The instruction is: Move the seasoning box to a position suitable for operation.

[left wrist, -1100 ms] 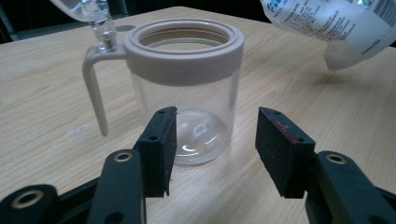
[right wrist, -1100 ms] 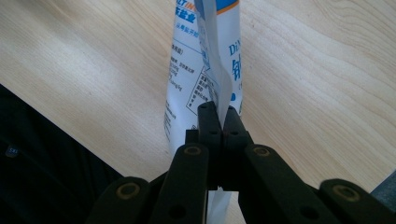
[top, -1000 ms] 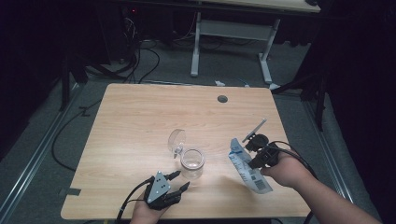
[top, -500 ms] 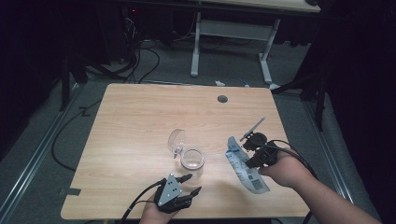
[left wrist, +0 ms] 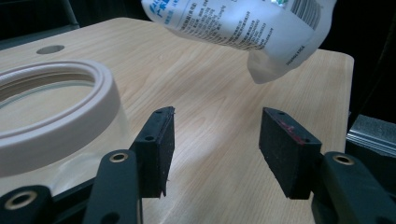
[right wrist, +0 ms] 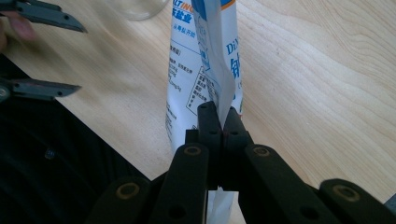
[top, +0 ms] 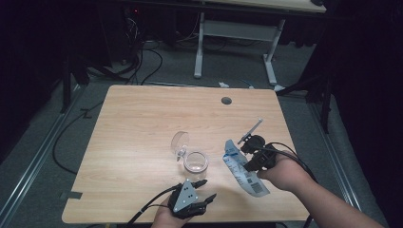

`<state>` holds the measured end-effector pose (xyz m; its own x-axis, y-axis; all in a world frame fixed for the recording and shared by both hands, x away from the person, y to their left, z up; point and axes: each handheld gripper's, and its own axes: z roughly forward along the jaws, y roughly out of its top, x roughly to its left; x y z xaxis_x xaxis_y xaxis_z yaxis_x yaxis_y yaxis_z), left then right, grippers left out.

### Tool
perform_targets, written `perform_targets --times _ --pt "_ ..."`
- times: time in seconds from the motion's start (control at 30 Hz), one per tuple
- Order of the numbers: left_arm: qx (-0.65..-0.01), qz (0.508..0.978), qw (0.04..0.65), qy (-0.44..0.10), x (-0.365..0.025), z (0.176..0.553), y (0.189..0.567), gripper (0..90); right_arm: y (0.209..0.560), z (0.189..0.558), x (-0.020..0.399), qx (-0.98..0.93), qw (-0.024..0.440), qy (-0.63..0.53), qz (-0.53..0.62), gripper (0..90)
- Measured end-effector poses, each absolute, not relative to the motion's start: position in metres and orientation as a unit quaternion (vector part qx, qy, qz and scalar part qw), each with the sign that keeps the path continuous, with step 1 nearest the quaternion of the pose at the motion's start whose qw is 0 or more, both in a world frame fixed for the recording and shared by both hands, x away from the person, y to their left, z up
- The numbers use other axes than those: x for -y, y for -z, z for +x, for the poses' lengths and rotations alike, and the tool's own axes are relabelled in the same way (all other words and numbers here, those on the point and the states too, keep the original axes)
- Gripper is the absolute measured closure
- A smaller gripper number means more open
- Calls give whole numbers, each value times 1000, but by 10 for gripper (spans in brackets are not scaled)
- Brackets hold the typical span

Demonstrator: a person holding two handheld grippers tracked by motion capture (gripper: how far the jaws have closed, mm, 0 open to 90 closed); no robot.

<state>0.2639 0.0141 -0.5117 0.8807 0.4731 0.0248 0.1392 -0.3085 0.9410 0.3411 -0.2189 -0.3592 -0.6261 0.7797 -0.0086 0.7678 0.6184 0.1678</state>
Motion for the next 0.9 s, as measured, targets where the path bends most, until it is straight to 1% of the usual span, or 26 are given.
perform_targets --times 0.4,0.63,0.67,0.73,0.9 --pt "-187 797 558 -137 -2 264 511 440 352 338 207 -900 39 -79 428 900" --pt "-179 798 559 -139 6 262 512 437 346 337 200 -903 42 -81 420 900" --pt "-178 797 560 -140 7 262 512 434 344 335 196 -897 37 -77 434 900" --pt "-175 797 560 -142 10 262 512 430 344 336 195 -905 43 -83 416 900" --pt "-178 797 561 -138 17 262 515 424 340 334 189 -906 41 -87 412 900"
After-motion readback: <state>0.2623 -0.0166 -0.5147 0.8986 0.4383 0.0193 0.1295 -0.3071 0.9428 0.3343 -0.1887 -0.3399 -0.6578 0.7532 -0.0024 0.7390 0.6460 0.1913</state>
